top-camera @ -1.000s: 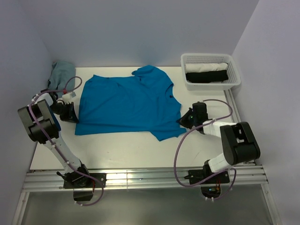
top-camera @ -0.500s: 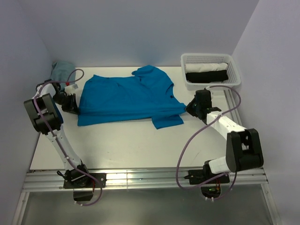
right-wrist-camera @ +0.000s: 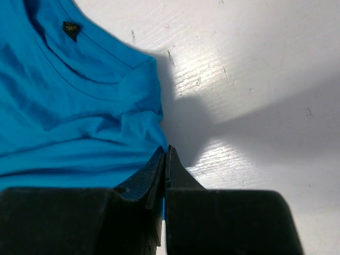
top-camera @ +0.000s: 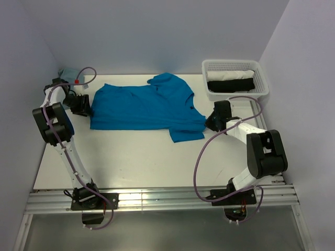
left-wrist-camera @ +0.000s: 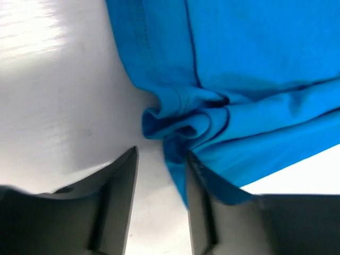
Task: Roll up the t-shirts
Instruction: Flatten the tshirt
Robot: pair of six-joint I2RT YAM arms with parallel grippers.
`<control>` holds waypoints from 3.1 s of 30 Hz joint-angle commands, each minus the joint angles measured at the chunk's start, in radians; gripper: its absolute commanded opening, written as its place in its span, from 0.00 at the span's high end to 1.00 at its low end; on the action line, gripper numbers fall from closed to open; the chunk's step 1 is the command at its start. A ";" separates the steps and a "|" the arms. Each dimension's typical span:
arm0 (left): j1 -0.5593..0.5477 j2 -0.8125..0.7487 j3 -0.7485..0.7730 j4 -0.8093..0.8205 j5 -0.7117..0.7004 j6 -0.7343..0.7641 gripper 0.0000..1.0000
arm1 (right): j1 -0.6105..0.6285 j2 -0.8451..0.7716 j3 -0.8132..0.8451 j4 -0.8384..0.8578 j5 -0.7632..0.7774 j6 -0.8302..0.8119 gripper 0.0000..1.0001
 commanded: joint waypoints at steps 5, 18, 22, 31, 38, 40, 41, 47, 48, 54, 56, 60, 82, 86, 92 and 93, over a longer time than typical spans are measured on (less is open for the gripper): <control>0.038 -0.180 -0.040 0.042 -0.009 0.009 0.44 | 0.021 0.011 0.027 0.034 0.039 -0.023 1.00; 0.000 -0.314 -0.422 0.066 0.021 0.127 0.42 | 0.028 -0.003 0.036 0.006 0.045 -0.028 1.00; -0.025 -0.337 -0.477 0.165 -0.047 0.067 0.39 | 0.030 -0.009 0.036 -0.001 0.052 -0.032 1.00; -0.032 -0.340 -0.514 0.286 -0.173 -0.017 0.45 | 0.033 0.005 0.042 -0.009 0.050 -0.032 1.00; -0.032 -0.335 -0.505 0.251 -0.138 -0.002 0.44 | 0.040 0.006 0.056 -0.024 0.056 -0.034 1.00; -0.034 -0.326 -0.506 0.252 -0.138 0.000 0.45 | 0.040 0.010 0.061 -0.026 0.056 -0.035 1.00; -0.034 -0.325 -0.508 0.255 -0.136 -0.005 0.46 | 0.040 0.011 0.062 -0.027 0.055 -0.034 1.00; -0.048 -0.329 -0.531 0.257 -0.105 0.000 0.51 | 0.051 0.026 0.076 -0.038 0.062 -0.034 1.00; -0.057 -0.331 -0.535 0.257 -0.098 0.003 0.51 | 0.051 0.026 0.076 -0.040 0.062 -0.034 1.00; -0.065 -0.323 -0.552 0.243 -0.076 0.009 0.63 | 0.056 0.031 0.084 -0.054 0.075 -0.035 1.00; -0.066 -0.328 -0.563 0.249 -0.082 0.010 0.73 | 0.059 0.034 0.088 -0.058 0.076 -0.037 1.00; -0.060 -0.377 -0.565 0.237 -0.084 0.012 1.00 | 0.063 0.023 0.113 -0.092 0.090 -0.048 1.00; 0.398 -1.196 -0.482 0.433 0.640 -0.235 1.00 | 0.065 -0.750 0.527 -0.255 0.070 -0.322 1.00; 0.477 -1.245 -0.558 0.755 0.660 -0.544 1.00 | 0.065 -0.739 0.625 -0.250 0.101 -0.353 1.00; 0.462 -1.031 -0.400 0.969 0.682 -0.815 1.00 | 0.065 -0.548 0.826 -0.294 0.131 -0.377 1.00; 0.442 -0.992 -0.347 0.837 0.666 -0.797 1.00 | 0.063 -0.515 0.857 -0.308 0.110 -0.379 1.00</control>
